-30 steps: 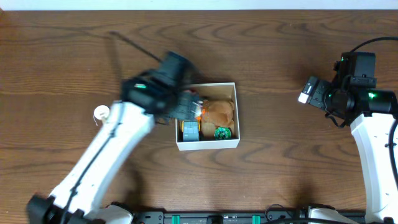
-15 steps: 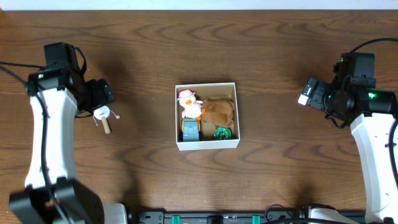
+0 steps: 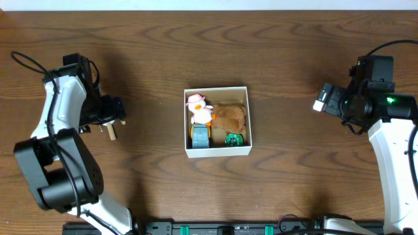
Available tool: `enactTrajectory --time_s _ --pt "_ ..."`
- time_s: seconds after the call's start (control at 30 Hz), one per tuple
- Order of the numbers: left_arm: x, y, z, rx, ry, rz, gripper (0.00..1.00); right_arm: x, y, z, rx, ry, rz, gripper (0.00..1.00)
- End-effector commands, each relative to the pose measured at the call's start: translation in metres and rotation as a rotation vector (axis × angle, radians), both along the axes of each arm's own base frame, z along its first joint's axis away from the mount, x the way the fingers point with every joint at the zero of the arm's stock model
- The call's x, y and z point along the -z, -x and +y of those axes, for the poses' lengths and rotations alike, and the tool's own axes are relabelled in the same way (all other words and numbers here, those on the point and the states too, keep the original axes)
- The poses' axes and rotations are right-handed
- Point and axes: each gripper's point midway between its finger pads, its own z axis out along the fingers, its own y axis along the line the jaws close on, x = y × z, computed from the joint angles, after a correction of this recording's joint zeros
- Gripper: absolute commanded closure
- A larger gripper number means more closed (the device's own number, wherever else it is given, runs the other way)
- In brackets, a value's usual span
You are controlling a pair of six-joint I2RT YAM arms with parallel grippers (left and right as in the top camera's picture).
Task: Pack container
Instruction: 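Move left gripper to the white paddle-ball toy and grasp its handle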
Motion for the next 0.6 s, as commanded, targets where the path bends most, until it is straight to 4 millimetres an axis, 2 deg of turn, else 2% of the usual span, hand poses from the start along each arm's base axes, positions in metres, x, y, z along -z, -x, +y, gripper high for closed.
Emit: enactTrajectory --time_s 0.0,0.37,0.57 --pt "0.015 0.003 -0.002 -0.006 0.033 0.037 0.02 0.001 0.0 -0.001 -0.015 0.005 0.006 0.01" --pt "0.052 0.01 -0.003 -0.014 0.065 0.135 0.02 0.001 0.0 -0.001 -0.016 0.005 0.007 0.01" --pt "0.058 0.013 -0.004 -0.014 0.071 0.156 0.02 0.001 0.0 -0.001 -0.015 0.005 0.006 0.01"
